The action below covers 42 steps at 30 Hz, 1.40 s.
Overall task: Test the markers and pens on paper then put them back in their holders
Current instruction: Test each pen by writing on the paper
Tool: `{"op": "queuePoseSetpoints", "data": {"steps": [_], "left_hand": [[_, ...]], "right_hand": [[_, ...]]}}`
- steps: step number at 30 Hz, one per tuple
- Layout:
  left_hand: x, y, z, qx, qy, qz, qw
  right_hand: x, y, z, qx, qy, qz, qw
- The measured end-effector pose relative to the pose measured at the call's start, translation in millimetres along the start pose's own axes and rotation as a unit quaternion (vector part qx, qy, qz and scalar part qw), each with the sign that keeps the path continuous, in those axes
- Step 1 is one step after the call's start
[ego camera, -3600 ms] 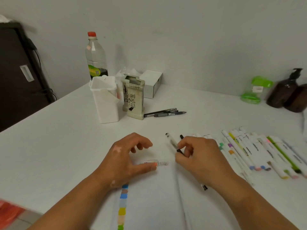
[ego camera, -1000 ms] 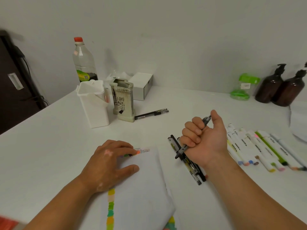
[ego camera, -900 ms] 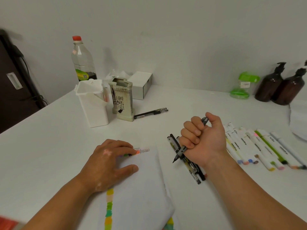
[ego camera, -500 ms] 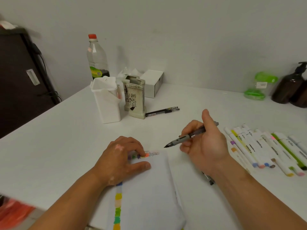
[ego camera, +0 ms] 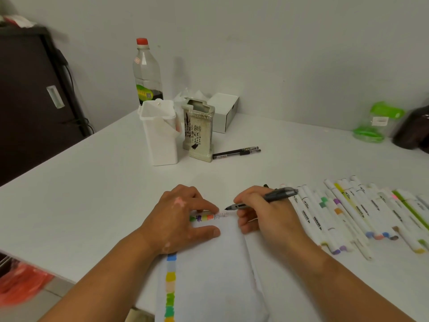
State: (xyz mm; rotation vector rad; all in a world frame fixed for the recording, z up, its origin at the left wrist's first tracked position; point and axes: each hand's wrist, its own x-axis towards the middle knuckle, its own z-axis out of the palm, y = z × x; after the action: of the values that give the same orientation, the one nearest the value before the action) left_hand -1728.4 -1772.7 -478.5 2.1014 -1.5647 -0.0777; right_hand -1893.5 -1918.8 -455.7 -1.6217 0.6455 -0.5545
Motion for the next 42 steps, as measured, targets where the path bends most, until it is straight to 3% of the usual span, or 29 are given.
{"op": "queuePoseSetpoints", "data": {"steps": [3,6,36,39,42], "left_hand": [[0,1,0,0.007,-0.003,0.001,1.000],[0,1,-1,0.011,-0.005,0.003,1.000],[0,0,0,0.017,-0.009,-0.001,1.000],[1,-1,0,0.014,-0.008,0.001,1.000],[1,-2,1,0.014,-0.006,0.003,1.000]], "right_hand": [[2,8,-2,-0.112,0.003,-0.022,0.994],[4,11,-4,-0.154,0.039,-0.037,0.987],[5,10,-5,-0.217,0.050,-0.031,0.975],[4,5,-9,-0.160,0.085,-0.041,0.983],[5,-11,-19,0.067,0.093,-0.028,0.993]]}}
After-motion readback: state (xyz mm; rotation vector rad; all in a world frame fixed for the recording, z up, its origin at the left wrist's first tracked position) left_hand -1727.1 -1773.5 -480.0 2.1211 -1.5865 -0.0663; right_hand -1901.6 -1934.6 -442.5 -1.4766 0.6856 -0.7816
